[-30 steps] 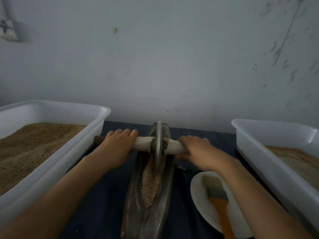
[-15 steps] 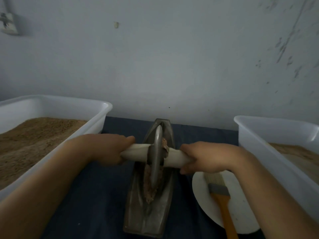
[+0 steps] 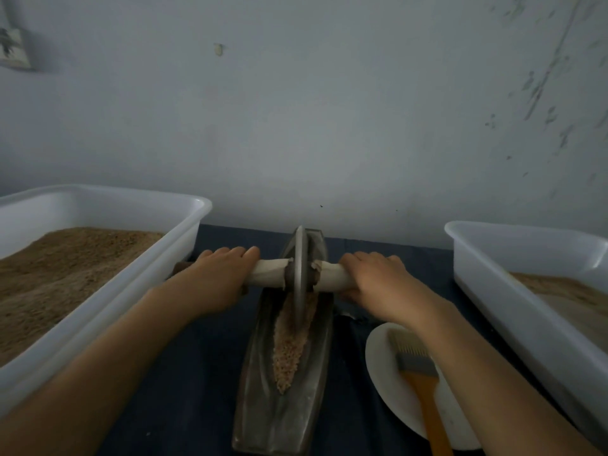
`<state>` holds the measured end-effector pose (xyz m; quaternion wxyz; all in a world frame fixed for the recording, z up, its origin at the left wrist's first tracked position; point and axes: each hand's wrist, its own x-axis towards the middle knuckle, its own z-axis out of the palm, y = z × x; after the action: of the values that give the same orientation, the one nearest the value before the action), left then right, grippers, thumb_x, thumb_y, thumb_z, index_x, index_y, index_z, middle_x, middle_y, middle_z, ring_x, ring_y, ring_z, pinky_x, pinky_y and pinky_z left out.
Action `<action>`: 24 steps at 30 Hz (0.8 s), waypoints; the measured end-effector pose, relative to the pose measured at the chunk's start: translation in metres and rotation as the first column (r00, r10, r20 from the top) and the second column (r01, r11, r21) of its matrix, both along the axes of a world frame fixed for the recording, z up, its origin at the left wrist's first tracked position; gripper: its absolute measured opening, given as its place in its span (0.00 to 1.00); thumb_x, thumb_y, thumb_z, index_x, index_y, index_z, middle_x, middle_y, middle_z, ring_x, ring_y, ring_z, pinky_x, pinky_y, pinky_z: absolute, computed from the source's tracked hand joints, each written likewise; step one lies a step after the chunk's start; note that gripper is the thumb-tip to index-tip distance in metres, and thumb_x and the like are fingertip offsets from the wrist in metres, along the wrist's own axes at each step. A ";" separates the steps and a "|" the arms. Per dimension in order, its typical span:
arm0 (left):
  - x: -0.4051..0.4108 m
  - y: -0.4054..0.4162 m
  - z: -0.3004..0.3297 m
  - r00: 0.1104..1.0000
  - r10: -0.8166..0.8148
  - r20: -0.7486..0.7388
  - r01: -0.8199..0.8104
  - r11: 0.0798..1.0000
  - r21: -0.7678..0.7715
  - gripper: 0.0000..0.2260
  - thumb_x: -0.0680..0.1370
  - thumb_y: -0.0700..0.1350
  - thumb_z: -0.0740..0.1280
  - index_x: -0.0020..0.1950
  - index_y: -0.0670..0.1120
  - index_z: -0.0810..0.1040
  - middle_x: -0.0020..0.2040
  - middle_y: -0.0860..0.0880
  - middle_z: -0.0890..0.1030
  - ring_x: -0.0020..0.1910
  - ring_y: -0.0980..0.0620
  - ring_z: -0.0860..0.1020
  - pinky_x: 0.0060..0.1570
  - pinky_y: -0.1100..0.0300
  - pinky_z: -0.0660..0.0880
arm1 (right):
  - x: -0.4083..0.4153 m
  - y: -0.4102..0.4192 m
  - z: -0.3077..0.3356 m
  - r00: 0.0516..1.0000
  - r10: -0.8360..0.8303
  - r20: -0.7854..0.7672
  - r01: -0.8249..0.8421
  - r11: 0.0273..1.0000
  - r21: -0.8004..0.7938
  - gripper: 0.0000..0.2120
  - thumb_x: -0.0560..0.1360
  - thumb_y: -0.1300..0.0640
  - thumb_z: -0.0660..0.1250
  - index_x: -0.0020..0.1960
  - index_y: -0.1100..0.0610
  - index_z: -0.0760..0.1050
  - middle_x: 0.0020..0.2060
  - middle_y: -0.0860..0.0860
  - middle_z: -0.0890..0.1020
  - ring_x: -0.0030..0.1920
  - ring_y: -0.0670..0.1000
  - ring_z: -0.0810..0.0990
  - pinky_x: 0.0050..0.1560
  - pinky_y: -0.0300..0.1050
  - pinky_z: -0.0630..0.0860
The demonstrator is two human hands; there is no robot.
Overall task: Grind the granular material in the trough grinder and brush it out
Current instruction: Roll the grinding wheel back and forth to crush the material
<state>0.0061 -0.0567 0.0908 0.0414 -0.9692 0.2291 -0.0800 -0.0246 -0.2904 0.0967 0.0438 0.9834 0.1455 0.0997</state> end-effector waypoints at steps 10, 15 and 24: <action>-0.032 0.012 0.041 0.857 -0.041 -0.514 0.093 0.993 0.076 0.12 0.78 0.46 0.64 0.52 0.55 0.59 0.41 0.58 0.68 0.38 0.60 0.69 0.38 0.68 0.65 | -0.037 0.006 0.041 0.849 0.089 -0.521 -0.077 0.996 0.044 0.18 0.74 0.45 0.66 0.60 0.52 0.70 0.39 0.42 0.69 0.39 0.41 0.69 0.34 0.33 0.63; -0.019 0.006 0.029 0.912 -0.036 -0.408 0.055 0.998 0.035 0.12 0.78 0.45 0.63 0.51 0.53 0.59 0.46 0.54 0.70 0.42 0.57 0.69 0.43 0.64 0.65 | -0.022 0.006 0.028 0.893 0.046 -0.447 -0.031 0.999 0.040 0.18 0.76 0.48 0.65 0.60 0.57 0.68 0.51 0.51 0.75 0.47 0.48 0.71 0.35 0.35 0.64; 0.012 -0.005 -0.021 0.957 0.006 0.289 0.026 0.994 -0.107 0.14 0.77 0.47 0.62 0.62 0.50 0.65 0.57 0.51 0.71 0.55 0.51 0.71 0.57 0.55 0.68 | 0.009 -0.001 -0.011 0.982 -0.009 0.186 0.007 1.000 0.011 0.15 0.76 0.58 0.61 0.62 0.56 0.67 0.56 0.53 0.73 0.56 0.54 0.70 0.53 0.47 0.63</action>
<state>0.0180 -0.0617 0.0701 0.0207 -0.9467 0.2209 -0.2335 -0.0157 -0.2909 0.0861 0.0527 0.9705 0.1364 0.1918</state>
